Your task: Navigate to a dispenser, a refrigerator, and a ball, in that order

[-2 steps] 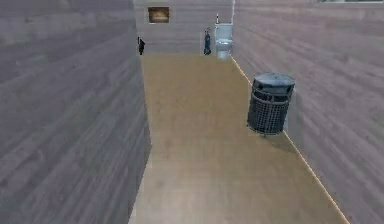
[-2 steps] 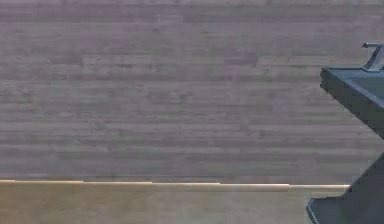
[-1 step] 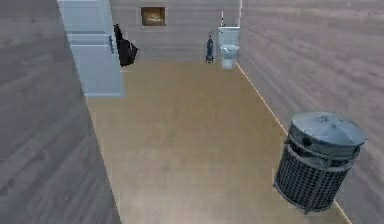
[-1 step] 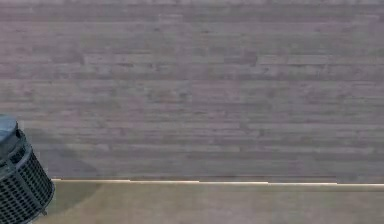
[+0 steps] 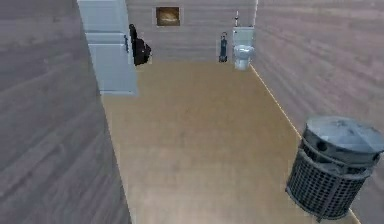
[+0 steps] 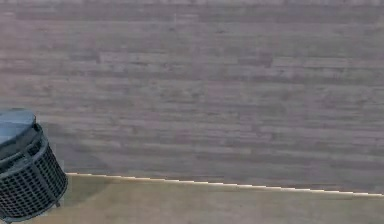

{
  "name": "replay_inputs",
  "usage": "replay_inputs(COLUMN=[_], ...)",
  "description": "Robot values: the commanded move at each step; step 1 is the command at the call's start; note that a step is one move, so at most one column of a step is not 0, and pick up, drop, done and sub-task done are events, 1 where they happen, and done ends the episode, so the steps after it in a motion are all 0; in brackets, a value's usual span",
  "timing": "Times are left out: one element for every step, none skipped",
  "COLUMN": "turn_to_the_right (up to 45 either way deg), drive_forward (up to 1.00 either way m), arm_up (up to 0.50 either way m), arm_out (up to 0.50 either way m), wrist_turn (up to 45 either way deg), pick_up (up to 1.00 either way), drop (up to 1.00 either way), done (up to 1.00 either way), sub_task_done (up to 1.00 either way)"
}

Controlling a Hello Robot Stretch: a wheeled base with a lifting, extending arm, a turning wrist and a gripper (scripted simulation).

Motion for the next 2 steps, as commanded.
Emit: replay_inputs(turn_to_the_right=[0.0,-36.0], drive_forward=[0.95,0.00], arm_up=[0.00,0.00], arm_out=[0.00,0.00], wrist_turn=[0.0,0.0], pick_up=[0.00,0.00], drop=[0.00,0.00], done=[0.00,0.00], sub_task_done=[0.00,0.00])
